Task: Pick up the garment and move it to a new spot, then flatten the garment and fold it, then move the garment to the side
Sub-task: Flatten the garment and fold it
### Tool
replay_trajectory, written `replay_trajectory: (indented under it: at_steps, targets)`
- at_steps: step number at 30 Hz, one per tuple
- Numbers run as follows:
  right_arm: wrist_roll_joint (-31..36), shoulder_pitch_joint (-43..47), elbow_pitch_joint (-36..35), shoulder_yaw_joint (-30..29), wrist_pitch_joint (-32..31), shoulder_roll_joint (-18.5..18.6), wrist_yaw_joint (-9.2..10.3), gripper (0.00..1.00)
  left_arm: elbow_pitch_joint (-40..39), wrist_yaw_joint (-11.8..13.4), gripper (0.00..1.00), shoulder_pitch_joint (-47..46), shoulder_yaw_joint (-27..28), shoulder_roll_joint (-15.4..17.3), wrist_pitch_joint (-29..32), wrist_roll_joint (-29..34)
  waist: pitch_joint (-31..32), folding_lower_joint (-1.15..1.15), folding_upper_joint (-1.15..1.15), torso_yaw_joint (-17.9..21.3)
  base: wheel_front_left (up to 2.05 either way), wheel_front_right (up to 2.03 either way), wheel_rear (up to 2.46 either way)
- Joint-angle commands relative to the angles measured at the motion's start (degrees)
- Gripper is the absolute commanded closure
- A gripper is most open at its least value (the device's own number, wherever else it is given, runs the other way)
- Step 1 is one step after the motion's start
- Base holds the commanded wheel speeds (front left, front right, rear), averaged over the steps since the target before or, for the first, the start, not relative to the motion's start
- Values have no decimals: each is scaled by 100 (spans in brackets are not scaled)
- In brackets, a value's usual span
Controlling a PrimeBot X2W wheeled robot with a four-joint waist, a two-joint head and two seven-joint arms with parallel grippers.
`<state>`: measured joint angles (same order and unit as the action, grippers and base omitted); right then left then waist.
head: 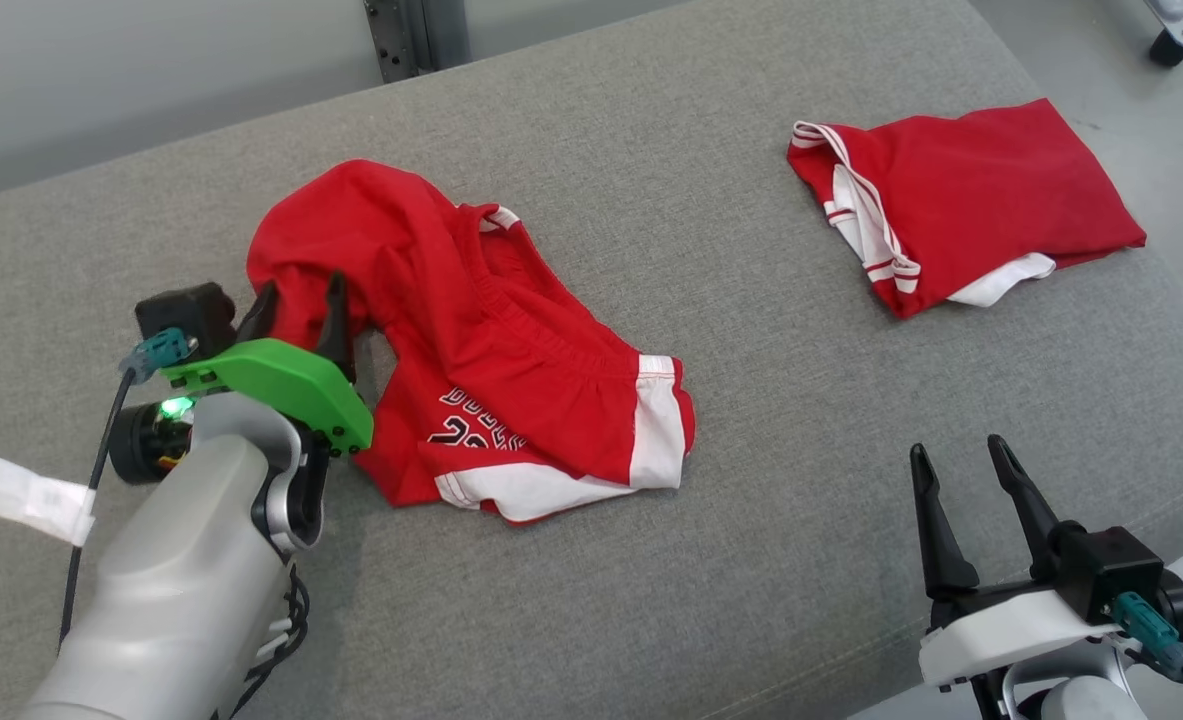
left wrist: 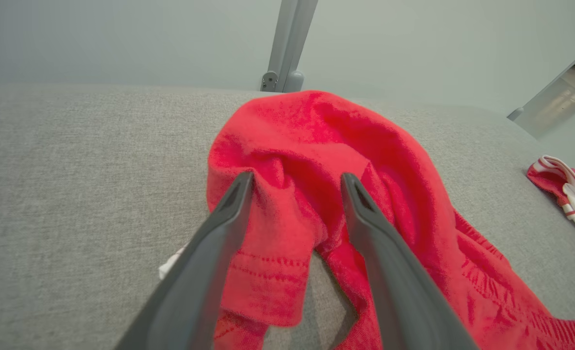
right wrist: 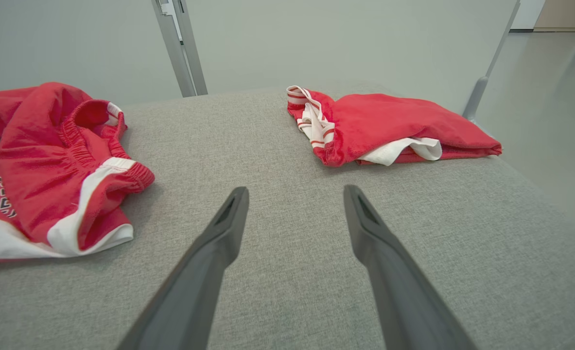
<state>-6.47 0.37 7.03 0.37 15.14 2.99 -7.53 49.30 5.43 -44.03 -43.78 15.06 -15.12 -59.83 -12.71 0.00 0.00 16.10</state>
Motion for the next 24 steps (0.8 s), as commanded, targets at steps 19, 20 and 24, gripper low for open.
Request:
replay_trajectory:
  at_steps: [19, 20, 24]
  targets:
    - [84, 345, -93, -167, -1, -2, 9, 0, -3022, 648, 0, 2806, 126, 55, 730, 172, 427, 0, 0, -501, 0, 0, 0]
    - [83, 326, -94, -158, -1, -1, 9, 0, -3025, 660, 0, 2749, 87, 13, 806, 172, 416, 0, 0, -495, 0, 0, 0]
    - [50, 292, -76, -84, -1, -3, 9, 0, -2803, 618, 0, 2533, -63, -156, 992, 206, 346, 0, 0, -409, 0, 0, 0]
